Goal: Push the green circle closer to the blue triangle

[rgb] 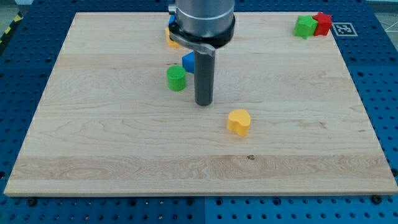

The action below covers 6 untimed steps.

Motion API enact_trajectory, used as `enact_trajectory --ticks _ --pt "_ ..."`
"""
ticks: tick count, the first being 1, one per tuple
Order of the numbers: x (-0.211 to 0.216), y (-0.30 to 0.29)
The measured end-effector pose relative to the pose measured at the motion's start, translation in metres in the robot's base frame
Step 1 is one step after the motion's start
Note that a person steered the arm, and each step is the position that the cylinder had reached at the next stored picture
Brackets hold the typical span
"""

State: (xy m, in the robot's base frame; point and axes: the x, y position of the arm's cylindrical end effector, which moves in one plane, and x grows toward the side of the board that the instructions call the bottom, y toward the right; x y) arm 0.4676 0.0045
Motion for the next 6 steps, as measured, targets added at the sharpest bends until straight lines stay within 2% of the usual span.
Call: enact_trajectory --ticks 1,2,4,6 --pt "0.005 -0.049" --pt "-0.016 -0.096" --pt "-0.041 -0.05" --pt "-0.043 -0.07"
